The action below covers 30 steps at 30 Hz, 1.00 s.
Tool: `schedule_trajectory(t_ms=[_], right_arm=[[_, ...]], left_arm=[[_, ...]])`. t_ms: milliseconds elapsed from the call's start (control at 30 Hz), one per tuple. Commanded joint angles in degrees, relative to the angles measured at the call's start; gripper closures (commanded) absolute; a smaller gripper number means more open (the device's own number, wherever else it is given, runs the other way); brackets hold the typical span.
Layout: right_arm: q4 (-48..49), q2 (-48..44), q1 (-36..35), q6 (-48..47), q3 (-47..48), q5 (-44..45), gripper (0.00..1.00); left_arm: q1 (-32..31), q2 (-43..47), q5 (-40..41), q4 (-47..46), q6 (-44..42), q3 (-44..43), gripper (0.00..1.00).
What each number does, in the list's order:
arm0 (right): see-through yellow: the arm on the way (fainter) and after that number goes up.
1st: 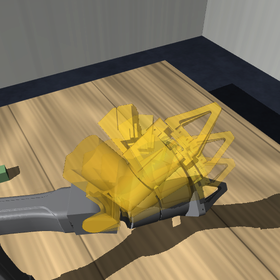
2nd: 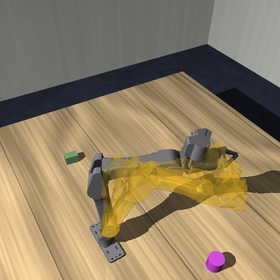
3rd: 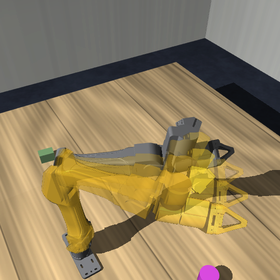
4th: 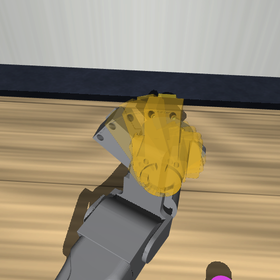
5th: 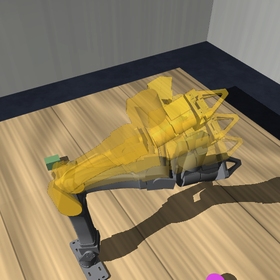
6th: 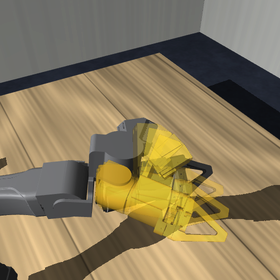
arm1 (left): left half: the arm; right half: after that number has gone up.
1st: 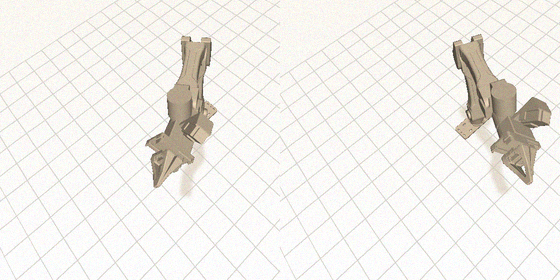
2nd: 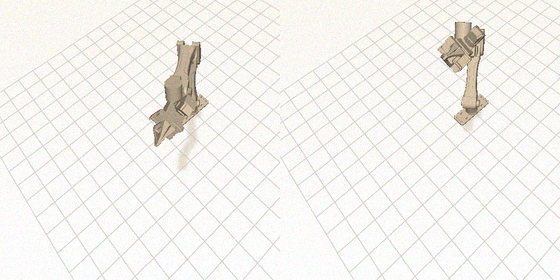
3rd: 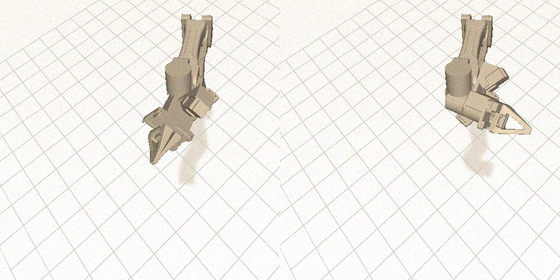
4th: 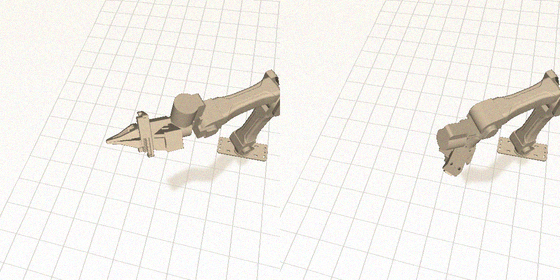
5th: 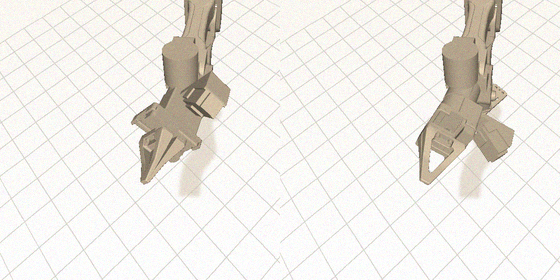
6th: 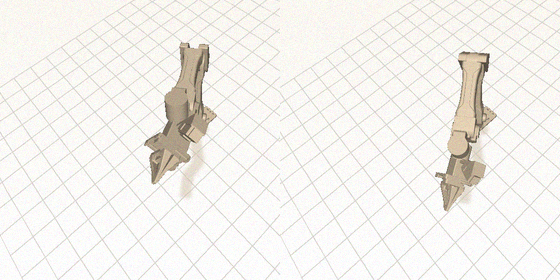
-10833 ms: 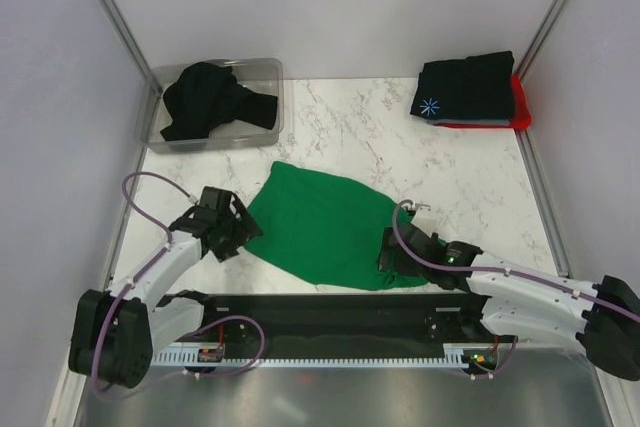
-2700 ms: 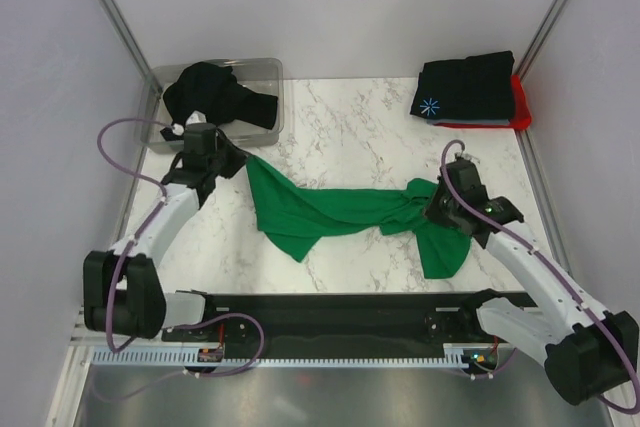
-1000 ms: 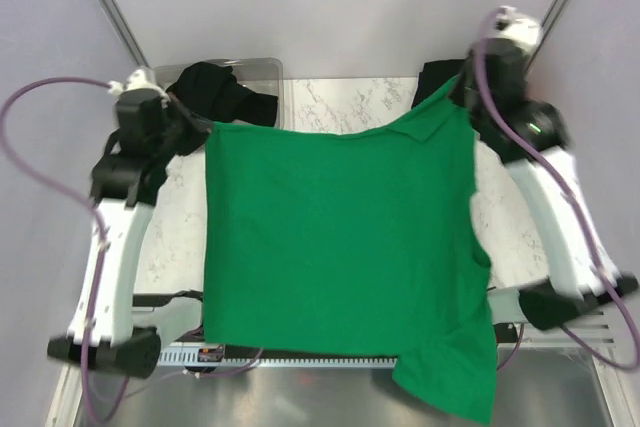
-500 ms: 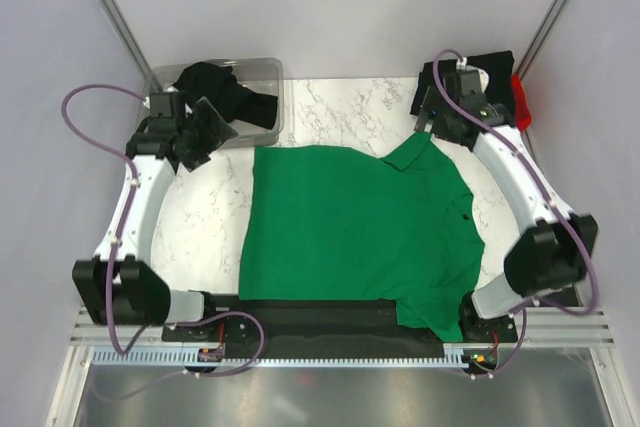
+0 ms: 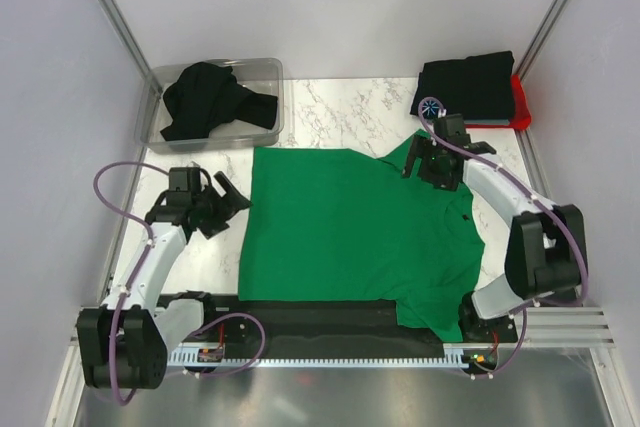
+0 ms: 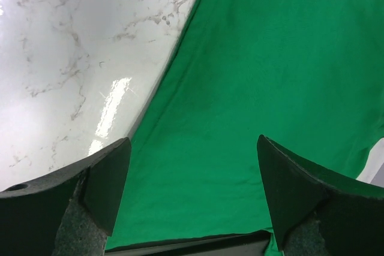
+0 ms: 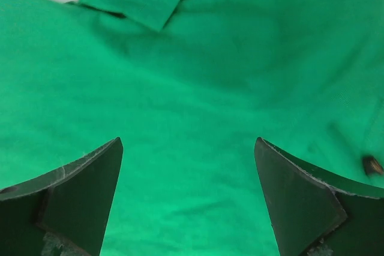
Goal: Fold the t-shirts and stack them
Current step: Flatten the tshirt out
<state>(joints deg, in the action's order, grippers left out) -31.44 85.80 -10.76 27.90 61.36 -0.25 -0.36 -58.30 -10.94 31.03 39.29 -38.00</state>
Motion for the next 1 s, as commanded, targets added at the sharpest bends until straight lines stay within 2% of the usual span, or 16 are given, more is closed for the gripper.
schedule_trajectory(t_ms=[0,167,333,633,967], right_arm=[[5.7,4.5,0.0,0.5,4.5,-1.7,0.02],[5.7,16.8,0.0,0.1,13.3,-4.2,0.05],[6.2,24.3,0.0,-0.7,18.8,-3.5,0.05],[6.7,31.5,0.1,-0.9,25.8,-2.4,0.05],[6.7,35.8,0.1,0.7,29.8,-2.6,0.07]], left_arm=[[-1.0,-2.0,-3.1,-8.3,2.9,0.8,0.08],[-2.8,-8.6,-2.9,-12.6,3.6,1.2,0.09],[-3.1,-9.3,-2.2,-16.3,3.1,3.7,0.1],[-3.1,-8.4,-3.0,-25.1,3.2,11.6,0.1],[-3.1,-7.9,-3.0,-26.3,2.6,13.2,0.11]])
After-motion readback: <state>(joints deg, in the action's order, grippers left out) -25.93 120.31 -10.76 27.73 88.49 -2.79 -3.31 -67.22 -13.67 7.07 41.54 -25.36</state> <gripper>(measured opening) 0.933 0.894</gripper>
